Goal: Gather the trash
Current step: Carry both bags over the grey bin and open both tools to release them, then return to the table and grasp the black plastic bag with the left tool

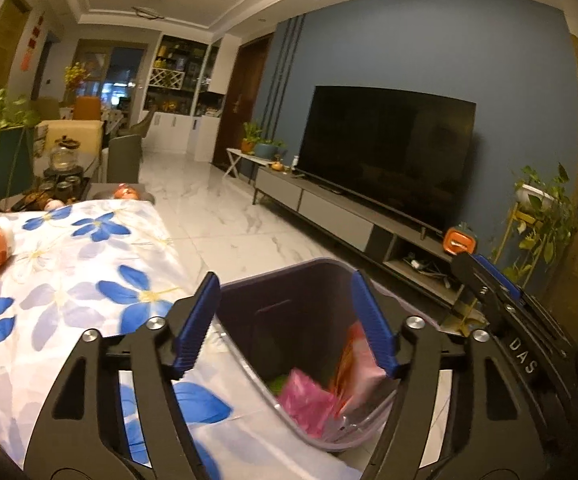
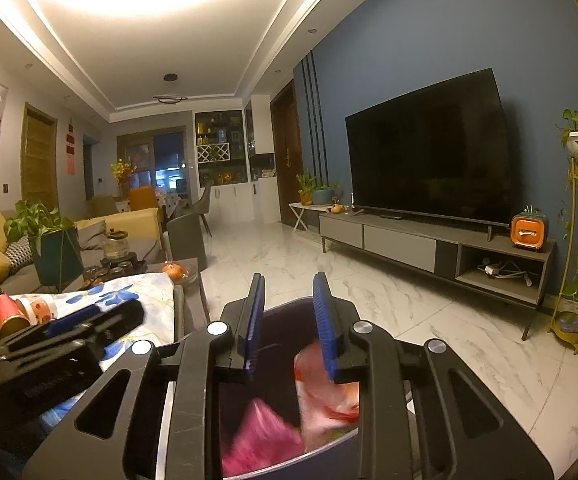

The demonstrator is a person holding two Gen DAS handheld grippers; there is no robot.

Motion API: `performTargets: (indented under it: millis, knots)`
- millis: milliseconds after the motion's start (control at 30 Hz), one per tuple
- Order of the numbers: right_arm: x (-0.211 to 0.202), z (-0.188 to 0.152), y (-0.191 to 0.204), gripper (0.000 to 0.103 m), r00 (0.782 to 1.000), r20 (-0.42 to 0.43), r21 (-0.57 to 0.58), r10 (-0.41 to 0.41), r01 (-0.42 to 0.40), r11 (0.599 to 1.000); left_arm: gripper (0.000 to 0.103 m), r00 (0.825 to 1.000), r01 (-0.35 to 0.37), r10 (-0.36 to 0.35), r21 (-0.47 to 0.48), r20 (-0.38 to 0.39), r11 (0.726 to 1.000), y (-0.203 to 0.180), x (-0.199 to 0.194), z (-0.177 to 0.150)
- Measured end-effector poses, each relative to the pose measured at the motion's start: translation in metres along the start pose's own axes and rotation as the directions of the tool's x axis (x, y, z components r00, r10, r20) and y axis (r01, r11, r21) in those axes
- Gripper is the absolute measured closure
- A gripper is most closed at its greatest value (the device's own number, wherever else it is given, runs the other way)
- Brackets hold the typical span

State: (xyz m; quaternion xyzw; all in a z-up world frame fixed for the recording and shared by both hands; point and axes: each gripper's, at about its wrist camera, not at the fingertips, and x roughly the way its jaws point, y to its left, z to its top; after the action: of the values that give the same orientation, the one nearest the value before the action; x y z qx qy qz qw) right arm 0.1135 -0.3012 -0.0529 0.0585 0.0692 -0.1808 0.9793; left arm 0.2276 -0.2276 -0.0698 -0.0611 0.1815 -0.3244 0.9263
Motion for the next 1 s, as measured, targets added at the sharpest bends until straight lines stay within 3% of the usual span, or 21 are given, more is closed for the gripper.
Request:
performTargets:
  millis: [133,233,333,500,633,833,933,1000]
  knots:
    - [-0.004,0.000,0.001,0.076,1.000,-0.007,0.005,0.004,-0.004,1.000,0.022,0.999,-0.047,0.048,-0.022,0.023,0.999,0.012,-0.017,0.002]
    - [-0.009,-0.002,0.003,0.063,1.000,-0.012,0.003,0.012,-0.012,1.000,0.015,0.993,-0.104,0.105,-0.024,0.047,0.994,0.022,-0.034,0.001]
    - [-0.015,-0.003,0.005,0.057,0.999,-0.017,0.005,0.028,-0.028,1.000,0.012,0.985,-0.164,0.166,-0.032,0.053,0.986,0.032,-0.052,-0.004]
    - [-0.029,-0.006,0.015,0.040,0.997,-0.021,0.007,0.075,-0.075,0.997,0.010,0.957,-0.275,0.278,-0.050,0.087,0.960,0.053,-0.093,-0.015]
    - [-0.041,-0.008,0.031,0.033,0.991,-0.020,-0.006,0.130,-0.131,0.991,0.009,0.915,-0.383,0.387,-0.056,0.112,0.922,0.073,-0.130,-0.026]
    - [-0.054,-0.017,0.066,0.031,0.970,-0.049,-0.018,0.240,-0.241,0.970,0.009,0.847,-0.518,0.526,-0.101,0.075,0.849,0.113,-0.173,-0.043]
    - [-0.059,-0.025,0.087,0.031,0.952,-0.076,-0.015,0.296,-0.298,0.954,0.009,0.821,-0.556,0.567,-0.141,0.059,0.819,0.131,-0.192,-0.051]
    - [-0.061,-0.030,0.100,0.031,0.942,-0.092,-0.020,0.322,-0.325,0.946,0.009,0.815,-0.565,0.578,-0.158,0.041,0.809,0.142,-0.201,-0.056]
